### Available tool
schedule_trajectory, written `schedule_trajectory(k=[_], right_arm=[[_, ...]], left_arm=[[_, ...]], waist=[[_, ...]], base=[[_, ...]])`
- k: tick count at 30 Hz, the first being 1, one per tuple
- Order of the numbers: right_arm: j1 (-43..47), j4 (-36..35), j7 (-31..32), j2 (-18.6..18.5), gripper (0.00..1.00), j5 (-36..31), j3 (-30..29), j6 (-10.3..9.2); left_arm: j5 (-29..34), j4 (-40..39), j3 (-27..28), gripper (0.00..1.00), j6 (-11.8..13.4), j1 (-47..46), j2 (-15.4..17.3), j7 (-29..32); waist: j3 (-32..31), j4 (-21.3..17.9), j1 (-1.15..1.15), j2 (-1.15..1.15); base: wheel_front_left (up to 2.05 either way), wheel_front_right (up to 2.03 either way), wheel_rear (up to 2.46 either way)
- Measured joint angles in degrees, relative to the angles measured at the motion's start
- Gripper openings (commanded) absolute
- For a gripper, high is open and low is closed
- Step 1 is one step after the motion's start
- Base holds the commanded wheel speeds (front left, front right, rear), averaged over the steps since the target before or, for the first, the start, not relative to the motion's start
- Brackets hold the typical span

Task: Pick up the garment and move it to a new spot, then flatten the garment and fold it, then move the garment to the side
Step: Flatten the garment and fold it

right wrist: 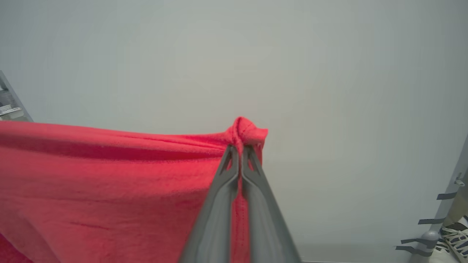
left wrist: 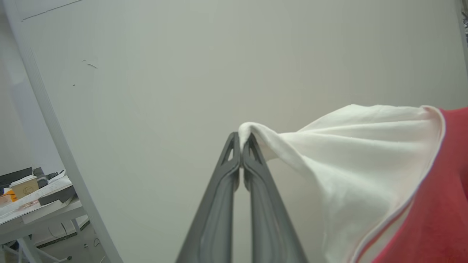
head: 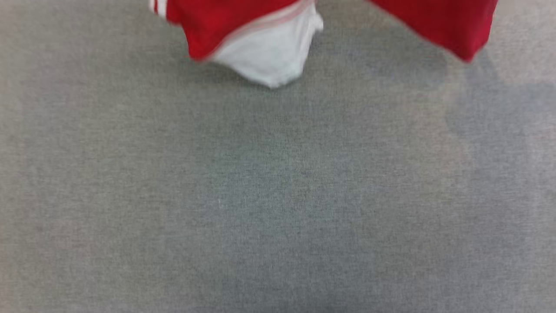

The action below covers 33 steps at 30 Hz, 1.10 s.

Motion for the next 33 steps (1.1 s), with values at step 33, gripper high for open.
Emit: schedule_trajectory(k=[33], right_arm=[[-12.04,31.05,-30.34,1.41,0.0,-0.8,17.74,0.34]], left_arm=[[-0.52,38.97,-14.02,0.0,-4.43,-7.92,-14.64,-29.42]], waist=[[16.83,3.03,0.0,0.0]], base=[[0.0,0.0,0.0]])
